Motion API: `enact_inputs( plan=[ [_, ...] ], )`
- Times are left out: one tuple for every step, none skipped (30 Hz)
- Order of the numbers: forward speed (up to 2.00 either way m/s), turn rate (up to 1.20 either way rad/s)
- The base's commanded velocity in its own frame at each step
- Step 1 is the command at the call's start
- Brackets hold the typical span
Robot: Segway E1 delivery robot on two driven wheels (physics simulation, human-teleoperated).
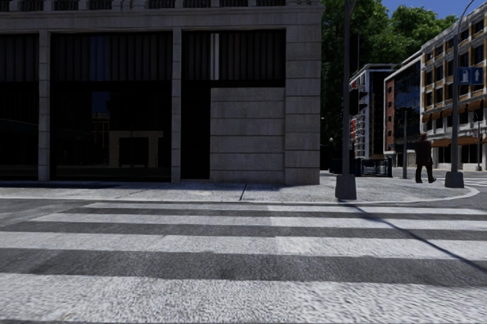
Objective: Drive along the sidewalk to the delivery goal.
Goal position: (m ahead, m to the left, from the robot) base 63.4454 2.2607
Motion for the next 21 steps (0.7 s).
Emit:
enact_inputs(
  plan=[
    [2.0,-0.02],
    [2.0,-0.02],
    [2.0,-0.06],
    [2.0,-0.08],
    [2.0,-0.08],
    [2.0,-0.1],
    [2.0,-0.16],
    [2.0,-0.23],
    [2.0,-0.25],
    [2.0,-0.25],
    [2.0,-0.25],
    [2.0,-0.25],
    [2.0,-0.25],
    [2.0,-0.25],
    [2.0,-0.25],
    [2.0,-0.25],
    [2.0,-0.25],
    [2.0,-0.25],
    [2.0,-0.25],
    [2.0,-0.25],
    [2.0,-0.25]
  ],
)
